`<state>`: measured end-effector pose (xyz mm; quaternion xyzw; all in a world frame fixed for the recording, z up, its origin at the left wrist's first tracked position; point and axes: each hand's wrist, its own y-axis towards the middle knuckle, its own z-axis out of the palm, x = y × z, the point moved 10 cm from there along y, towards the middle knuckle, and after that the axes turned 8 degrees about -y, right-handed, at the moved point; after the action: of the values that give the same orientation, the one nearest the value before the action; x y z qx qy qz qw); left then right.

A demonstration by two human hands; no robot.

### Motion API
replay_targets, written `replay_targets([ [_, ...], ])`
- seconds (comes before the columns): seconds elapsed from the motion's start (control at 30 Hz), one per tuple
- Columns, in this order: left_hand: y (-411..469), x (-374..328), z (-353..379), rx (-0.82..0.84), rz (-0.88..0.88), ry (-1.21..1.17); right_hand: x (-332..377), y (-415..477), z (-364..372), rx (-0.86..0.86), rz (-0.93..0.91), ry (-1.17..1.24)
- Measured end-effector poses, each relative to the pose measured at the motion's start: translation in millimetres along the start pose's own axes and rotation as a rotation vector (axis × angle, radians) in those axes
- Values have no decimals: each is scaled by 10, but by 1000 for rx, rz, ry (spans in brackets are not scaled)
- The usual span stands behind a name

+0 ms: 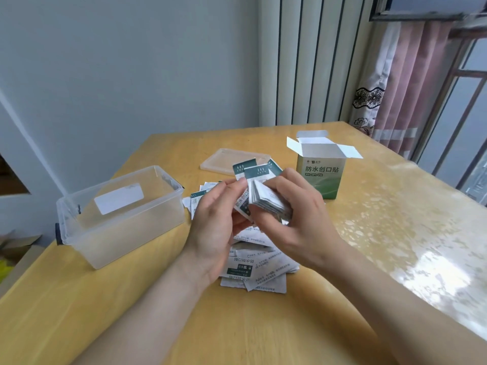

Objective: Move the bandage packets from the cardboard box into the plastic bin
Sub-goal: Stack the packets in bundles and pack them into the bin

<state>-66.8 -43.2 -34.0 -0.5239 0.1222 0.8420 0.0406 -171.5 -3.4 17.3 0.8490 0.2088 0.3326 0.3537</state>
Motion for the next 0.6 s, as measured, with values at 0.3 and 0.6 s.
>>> replay_targets([
  [0.3,-17,-91,-58,-78,110,65,-407,-111,225,25,590,820],
  [0.6,-43,-49,183,108,379,990,-355,-383,654,221,949,1064],
])
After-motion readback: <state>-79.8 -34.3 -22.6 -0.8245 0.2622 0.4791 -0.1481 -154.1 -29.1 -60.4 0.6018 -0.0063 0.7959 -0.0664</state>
